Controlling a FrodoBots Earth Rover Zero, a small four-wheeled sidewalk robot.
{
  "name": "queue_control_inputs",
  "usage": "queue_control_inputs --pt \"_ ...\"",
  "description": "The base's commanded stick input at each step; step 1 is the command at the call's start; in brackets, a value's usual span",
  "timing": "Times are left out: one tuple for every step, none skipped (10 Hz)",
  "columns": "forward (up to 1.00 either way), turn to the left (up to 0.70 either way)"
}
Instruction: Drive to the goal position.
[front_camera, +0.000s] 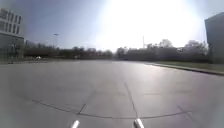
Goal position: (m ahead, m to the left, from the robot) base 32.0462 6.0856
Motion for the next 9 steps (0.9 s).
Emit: queue_control_inputs --pt "1.0 -0.31" --pt "1.0 -0.38" --pt "1.0 -0.15" --pt "1.0 0.0" --pt "1.0 0.0" --pt "1.0 0.0" --pt "1.0 0.0" --pt "1.0 0.0" --pt "1.0 0.0"
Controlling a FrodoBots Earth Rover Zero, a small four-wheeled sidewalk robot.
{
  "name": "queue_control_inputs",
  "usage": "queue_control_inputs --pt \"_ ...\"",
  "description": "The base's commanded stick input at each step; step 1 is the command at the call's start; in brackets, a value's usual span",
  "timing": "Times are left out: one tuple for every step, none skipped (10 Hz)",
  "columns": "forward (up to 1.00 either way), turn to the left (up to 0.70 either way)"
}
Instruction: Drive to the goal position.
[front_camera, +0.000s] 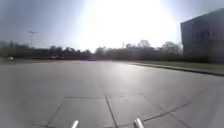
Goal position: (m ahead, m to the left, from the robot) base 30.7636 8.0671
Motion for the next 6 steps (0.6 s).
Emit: queue_control_inputs --pt "1.0 0.0" --pt "1.0 0.0" --pt "1.0 0.0" --pt "1.0 0.0" --pt "1.0 0.0" --pt "1.0 0.0"
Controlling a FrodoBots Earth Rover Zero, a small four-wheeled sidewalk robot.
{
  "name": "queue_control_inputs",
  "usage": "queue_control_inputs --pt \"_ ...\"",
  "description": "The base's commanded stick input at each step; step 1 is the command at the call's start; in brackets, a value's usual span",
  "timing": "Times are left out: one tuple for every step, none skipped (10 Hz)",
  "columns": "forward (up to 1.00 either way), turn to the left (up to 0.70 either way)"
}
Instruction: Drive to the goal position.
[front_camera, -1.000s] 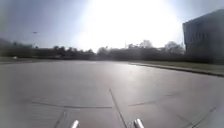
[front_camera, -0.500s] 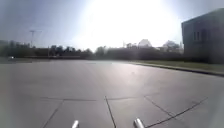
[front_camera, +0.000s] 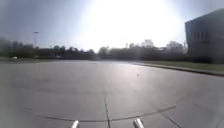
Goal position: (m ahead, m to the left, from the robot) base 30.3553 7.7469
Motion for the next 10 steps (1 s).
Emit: queue_control_inputs --pt "1.0 0.0" --pt "1.0 0.0" --pt "1.0 0.0" --pt "1.0 0.0" --pt "1.0 0.0" --pt "1.0 0.0" --pt "1.0 0.0" --pt "1.0 0.0" --pt "1.0 0.0" --pt "1.0 0.0"
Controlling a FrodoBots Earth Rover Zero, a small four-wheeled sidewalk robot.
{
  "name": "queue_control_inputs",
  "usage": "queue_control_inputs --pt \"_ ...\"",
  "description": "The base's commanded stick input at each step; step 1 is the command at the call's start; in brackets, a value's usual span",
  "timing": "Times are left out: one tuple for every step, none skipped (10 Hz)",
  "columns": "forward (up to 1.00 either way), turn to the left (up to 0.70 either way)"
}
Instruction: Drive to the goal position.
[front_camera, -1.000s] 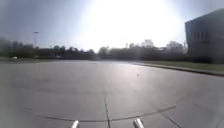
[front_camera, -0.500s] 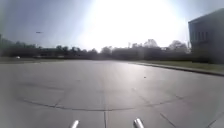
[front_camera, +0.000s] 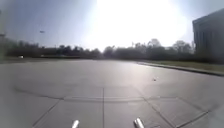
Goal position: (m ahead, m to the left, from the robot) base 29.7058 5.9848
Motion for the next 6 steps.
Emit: queue_control_inputs --pt "1.0 0.0" --pt "1.0 0.0" --pt "1.0 0.0" --pt "1.0 0.0" --pt "1.0 0.0" --pt "1.0 0.03"
